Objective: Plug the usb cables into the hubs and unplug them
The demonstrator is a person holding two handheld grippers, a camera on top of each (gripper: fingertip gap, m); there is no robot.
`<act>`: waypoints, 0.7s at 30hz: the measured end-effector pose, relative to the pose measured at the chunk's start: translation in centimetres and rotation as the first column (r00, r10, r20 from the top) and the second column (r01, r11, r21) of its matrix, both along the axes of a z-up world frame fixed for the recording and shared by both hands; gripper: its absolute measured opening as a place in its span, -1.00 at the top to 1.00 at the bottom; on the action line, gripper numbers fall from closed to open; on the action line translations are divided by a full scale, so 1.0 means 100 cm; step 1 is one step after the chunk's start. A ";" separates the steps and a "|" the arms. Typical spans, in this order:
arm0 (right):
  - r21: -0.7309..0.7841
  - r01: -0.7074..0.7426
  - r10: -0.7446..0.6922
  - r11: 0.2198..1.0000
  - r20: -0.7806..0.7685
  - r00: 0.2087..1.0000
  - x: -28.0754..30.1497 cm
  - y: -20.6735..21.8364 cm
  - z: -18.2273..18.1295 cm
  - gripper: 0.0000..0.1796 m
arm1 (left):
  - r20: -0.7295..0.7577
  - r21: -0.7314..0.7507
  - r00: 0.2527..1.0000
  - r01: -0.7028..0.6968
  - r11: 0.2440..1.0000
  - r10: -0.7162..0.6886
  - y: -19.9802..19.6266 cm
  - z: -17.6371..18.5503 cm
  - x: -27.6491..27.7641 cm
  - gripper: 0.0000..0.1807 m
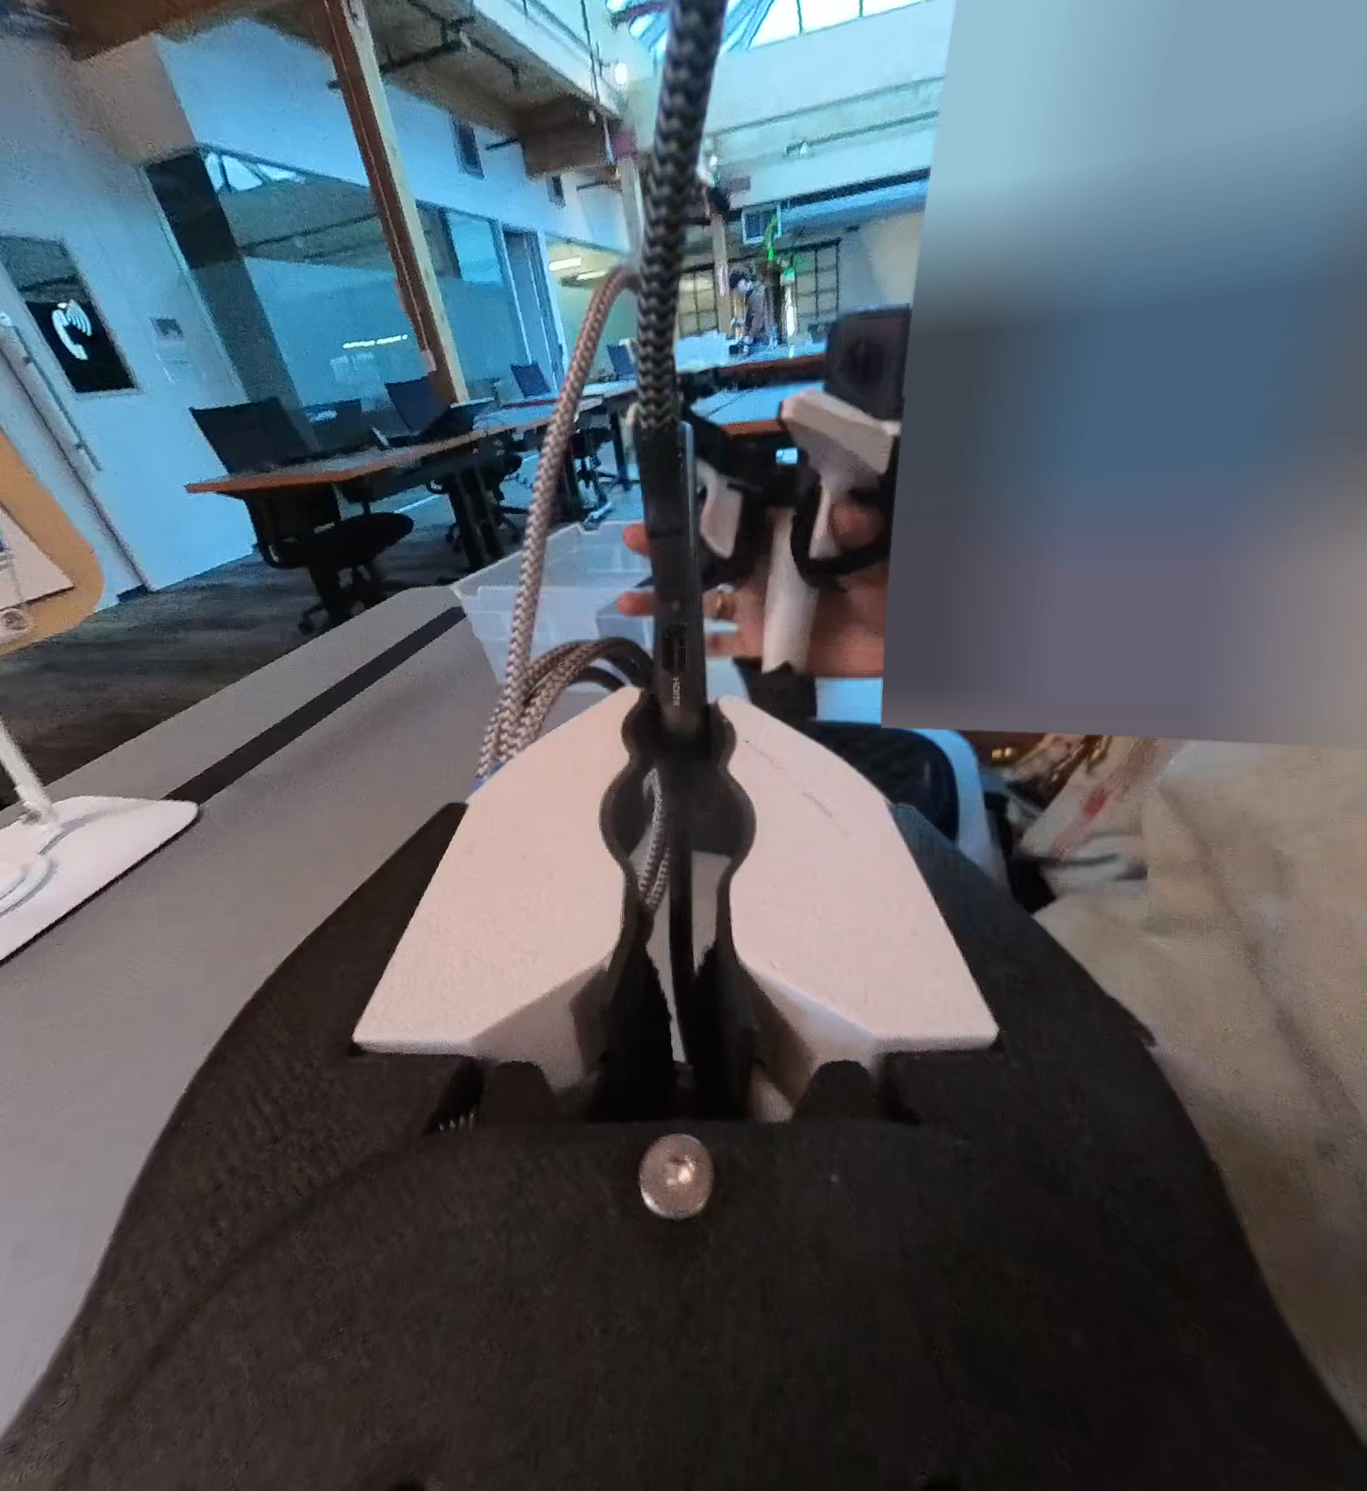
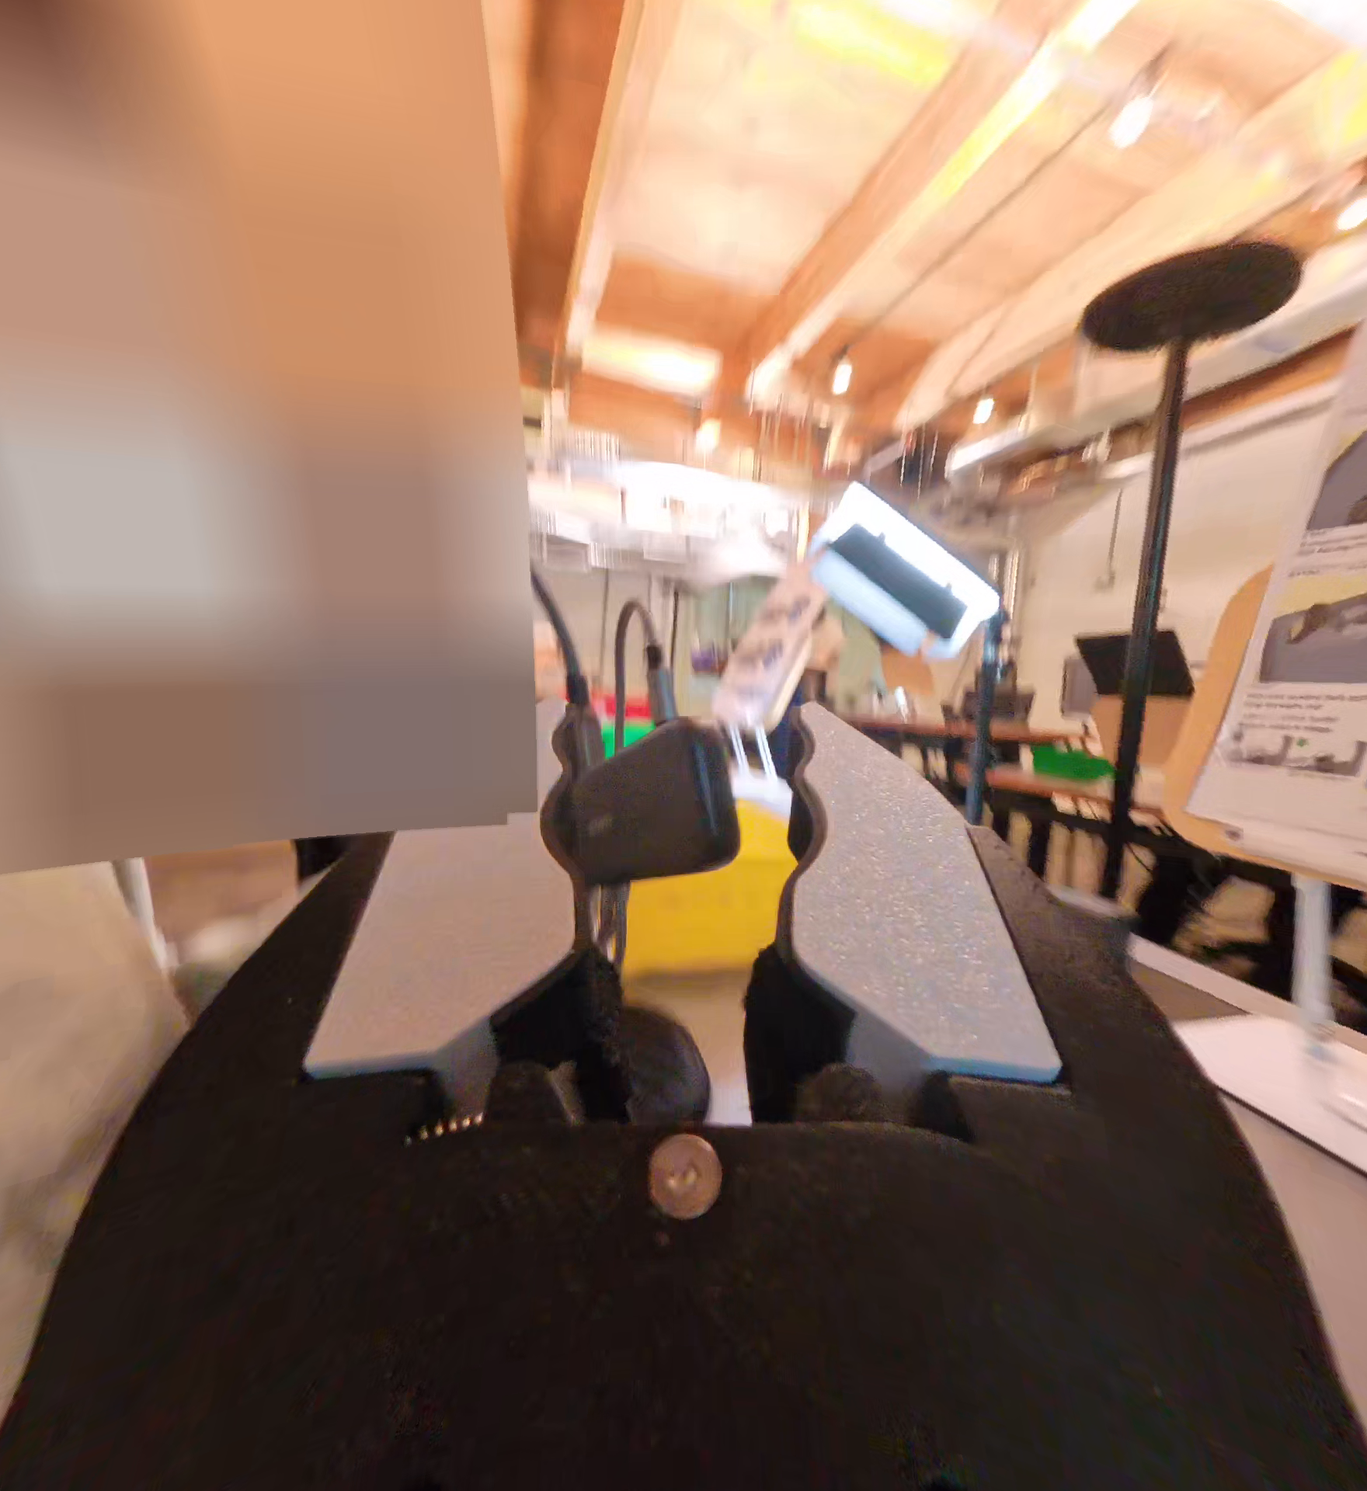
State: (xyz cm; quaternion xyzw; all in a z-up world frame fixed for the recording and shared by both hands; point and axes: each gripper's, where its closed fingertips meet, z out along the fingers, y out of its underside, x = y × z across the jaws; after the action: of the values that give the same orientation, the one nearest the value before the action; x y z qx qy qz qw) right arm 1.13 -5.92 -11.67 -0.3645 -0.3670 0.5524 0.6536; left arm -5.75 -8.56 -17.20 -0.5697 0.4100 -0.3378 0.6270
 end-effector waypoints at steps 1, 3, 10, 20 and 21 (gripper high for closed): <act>0.058 0.023 -0.030 0.998 0.121 0.992 -0.006 -0.002 -0.007 0.47 | -0.030 0.002 0.999 -0.016 1.000 0.016 0.001 -0.003 -0.003 0.87; 0.200 0.051 -0.117 0.978 0.333 0.936 -0.017 -0.006 -0.023 0.46 | -0.085 0.010 0.996 -0.005 1.000 0.006 -0.001 -0.008 -0.007 0.86; 0.296 -0.242 -0.043 0.924 0.709 0.704 -0.048 -0.029 -0.064 0.78 | -0.159 0.003 0.982 0.104 0.995 -0.102 -0.018 -0.017 0.000 0.87; -0.015 -0.067 0.069 0.998 0.245 0.967 -0.037 0.000 -0.029 0.86 | 0.201 0.227 0.941 -0.315 0.921 0.272 0.007 0.055 -0.033 0.40; -0.065 -0.063 0.073 0.996 0.164 0.984 -0.033 0.005 -0.022 0.86 | 0.243 0.252 0.932 -0.327 0.911 0.268 0.003 0.062 -0.032 0.40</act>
State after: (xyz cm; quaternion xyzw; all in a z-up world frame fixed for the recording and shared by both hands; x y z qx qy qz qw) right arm -2.18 -5.42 -13.90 -0.4159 -0.4158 0.5529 0.5904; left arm -9.00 -8.25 -11.00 -0.4908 0.2964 -0.2309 0.7861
